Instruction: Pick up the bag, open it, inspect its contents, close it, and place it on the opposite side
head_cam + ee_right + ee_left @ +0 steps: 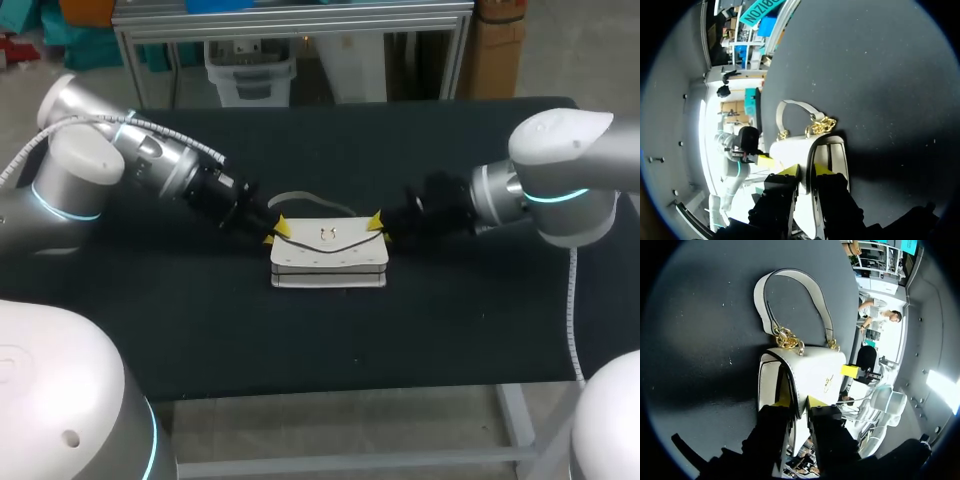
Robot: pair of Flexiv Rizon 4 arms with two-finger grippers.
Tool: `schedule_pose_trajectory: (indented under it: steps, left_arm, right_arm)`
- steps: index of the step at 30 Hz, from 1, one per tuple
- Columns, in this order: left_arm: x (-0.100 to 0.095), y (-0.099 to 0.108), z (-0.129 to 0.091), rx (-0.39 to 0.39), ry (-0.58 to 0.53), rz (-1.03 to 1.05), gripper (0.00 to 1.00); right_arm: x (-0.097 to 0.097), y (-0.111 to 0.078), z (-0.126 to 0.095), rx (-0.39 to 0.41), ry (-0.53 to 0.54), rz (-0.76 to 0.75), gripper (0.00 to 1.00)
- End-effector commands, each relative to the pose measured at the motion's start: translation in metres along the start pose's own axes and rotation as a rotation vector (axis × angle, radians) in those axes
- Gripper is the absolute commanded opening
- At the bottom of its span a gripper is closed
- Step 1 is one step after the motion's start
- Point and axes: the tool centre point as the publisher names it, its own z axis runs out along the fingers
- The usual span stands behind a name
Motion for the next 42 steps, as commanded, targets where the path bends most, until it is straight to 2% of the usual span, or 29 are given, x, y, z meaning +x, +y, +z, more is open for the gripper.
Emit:
schedule_pose_trajectory:
  steps: [1, 6, 7, 8, 9, 10, 11, 13, 15, 16, 17, 18, 19, 20, 31, 32, 33, 34, 35, 36, 42]
  left_arm:
    - [0.004, 0.005, 0.004, 0.018, -0.003, 0.022, 0.00]
    - [0.004, 0.007, 0.004, 0.001, -0.013, 0.022, 0.00]
    - [0.004, 0.007, 0.003, -0.001, -0.011, 0.018, 0.30]
    - [0.003, 0.008, 0.003, 0.000, -0.012, 0.015, 0.46]
    - [0.003, 0.008, 0.002, 0.001, -0.012, 0.012, 0.52]
    - [0.003, 0.009, 0.002, 0.001, -0.011, 0.009, 0.54]
    - [0.003, 0.010, 0.001, 0.002, -0.011, 0.007, 0.51]
    - [0.003, 0.011, 0.001, 0.002, -0.011, 0.006, 0.47]
    - [0.004, 0.011, 0.003, -0.002, -0.013, 0.001, 0.30]
    - [0.004, 0.010, 0.005, -0.007, -0.016, -0.007, 0.20]
    - [0.005, 0.008, 0.007, -0.008, -0.021, -0.015, 0.00]
    - [0.004, 0.007, 0.008, -0.007, -0.023, -0.019, 0.00]
    - [0.004, 0.006, 0.010, -0.014, -0.021, -0.020, 0.00]
    - [0.004, 0.005, 0.011, -0.014, -0.021, -0.021, 0.00]
    - [0.004, 0.006, 0.010, 0.005, -0.047, 0.005, 0.00]
    - [0.004, 0.007, 0.008, 0.005, -0.047, 0.004, 0.44]
    - [0.004, 0.008, 0.007, 0.008, -0.048, 0.004, 0.87]
    - [0.004, 0.009, 0.005, 0.010, -0.049, 0.003, 1.00]
    - [0.004, 0.010, 0.004, 0.014, -0.050, 0.003, 1.00]
    - [0.004, 0.011, 0.002, 0.018, -0.051, 0.001, 1.00]
    - [0.005, 0.019, -0.006, 0.041, -0.063, -0.002, 1.00]
  right_arm:
    - [0.004, 0.001, 0.011, 0.011, 0.003, -0.019, 0.00]
    - [0.001, 0.000, 0.008, 0.023, 0.026, -0.023, 0.00]
    - [0.001, -0.001, 0.007, 0.022, 0.026, -0.023, 0.00]
    - [0.000, -0.002, 0.006, 0.017, 0.029, -0.018, 0.04]
    - [0.000, -0.002, 0.005, 0.015, 0.030, -0.017, 0.23]
    - [0.000, -0.002, 0.004, 0.015, 0.030, -0.016, 0.32]
    - [0.000, -0.003, 0.004, 0.014, 0.031, -0.016, 0.38]
    - [0.001, -0.004, 0.002, 0.010, 0.031, -0.015, 0.47]
    - [0.003, -0.005, 0.003, 0.011, 0.031, -0.017, 0.50]
    - [0.003, -0.005, 0.003, 0.012, 0.031, -0.017, 0.49]
    - [0.004, -0.005, 0.005, 0.018, 0.031, -0.017, 0.48]
    - [0.005, -0.006, 0.007, 0.024, 0.028, -0.015, 0.46]
    - [0.005, -0.005, 0.008, 0.027, 0.025, -0.016, 0.37]
    - [0.006, -0.005, 0.009, 0.035, 0.018, -0.026, 0.00]
    - [0.011, -0.006, 0.011, 0.066, -0.005, -0.085, 0.00]
    - [0.010, -0.007, 0.009, 0.066, -0.005, -0.085, 0.00]
    - [0.009, -0.007, 0.007, 0.067, -0.011, -0.082, 0.11]
    - [0.008, -0.008, 0.004, 0.062, -0.014, -0.077, 0.45]
    - [0.007, -0.008, 0.001, 0.057, -0.014, -0.077, 0.88]
    - [0.007, -0.009, -0.001, 0.050, -0.021, -0.074, 1.00]
    - [0.008, -0.013, -0.018, 0.029, -0.040, -0.066, 1.00]
